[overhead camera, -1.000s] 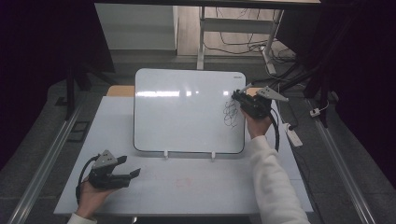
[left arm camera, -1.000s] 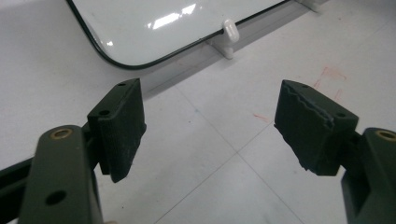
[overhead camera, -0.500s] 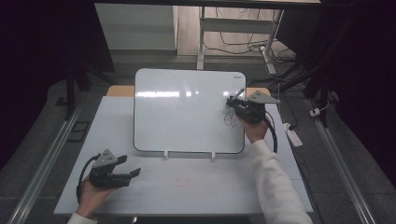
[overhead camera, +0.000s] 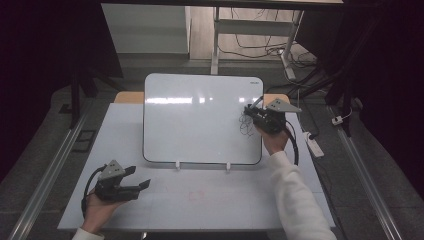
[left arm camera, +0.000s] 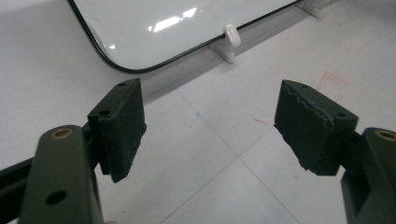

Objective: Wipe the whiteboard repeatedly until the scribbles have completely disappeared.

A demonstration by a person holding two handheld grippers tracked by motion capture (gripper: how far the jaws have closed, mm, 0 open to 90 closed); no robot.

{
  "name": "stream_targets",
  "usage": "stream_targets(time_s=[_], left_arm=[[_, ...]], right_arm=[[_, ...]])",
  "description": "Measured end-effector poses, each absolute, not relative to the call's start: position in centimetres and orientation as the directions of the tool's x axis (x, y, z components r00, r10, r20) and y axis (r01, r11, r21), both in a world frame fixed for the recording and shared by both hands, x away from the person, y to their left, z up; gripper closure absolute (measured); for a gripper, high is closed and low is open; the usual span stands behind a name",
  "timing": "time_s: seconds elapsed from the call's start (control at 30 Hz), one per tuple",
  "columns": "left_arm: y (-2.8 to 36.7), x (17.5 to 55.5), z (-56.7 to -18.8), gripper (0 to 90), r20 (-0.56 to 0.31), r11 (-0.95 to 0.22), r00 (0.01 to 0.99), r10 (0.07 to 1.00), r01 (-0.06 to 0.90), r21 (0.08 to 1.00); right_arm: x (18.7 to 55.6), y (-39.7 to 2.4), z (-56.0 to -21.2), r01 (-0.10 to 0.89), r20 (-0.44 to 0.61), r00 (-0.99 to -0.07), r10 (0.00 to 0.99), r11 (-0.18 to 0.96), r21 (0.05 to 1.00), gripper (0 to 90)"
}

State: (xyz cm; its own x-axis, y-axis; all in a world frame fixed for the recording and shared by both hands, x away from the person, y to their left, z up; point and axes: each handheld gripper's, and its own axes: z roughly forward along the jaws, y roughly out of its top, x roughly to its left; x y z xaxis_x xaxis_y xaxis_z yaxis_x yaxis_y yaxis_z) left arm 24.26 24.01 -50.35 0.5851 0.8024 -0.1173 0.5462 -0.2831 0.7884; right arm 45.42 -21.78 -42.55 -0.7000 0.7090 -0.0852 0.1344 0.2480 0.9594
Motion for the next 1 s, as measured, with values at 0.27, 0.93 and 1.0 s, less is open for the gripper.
stream_targets(time_s=[0.27,0.93,1.0], left_arm=[[24.0,24.3,-50.3,25.6,-0.118,-0.281,0.584,0.803,0.546,0.789],[24.1,24.4,-50.6,25.7,-0.121,-0.282,0.580,0.805,0.554,0.783],[24.0,24.4,-50.5,25.7,-0.119,-0.283,0.582,0.804,0.551,0.785]], right_arm=[[45.5,-21.9,-42.5,0.136,-0.083,-0.705,0.704,0.248,0.959,77.4],[45.5,-21.8,-42.5,0.136,-0.085,-0.699,0.710,0.249,0.959,77.4],[46.1,-23.3,-42.2,0.154,-0.019,-0.645,0.764,0.154,0.976,77.4]])
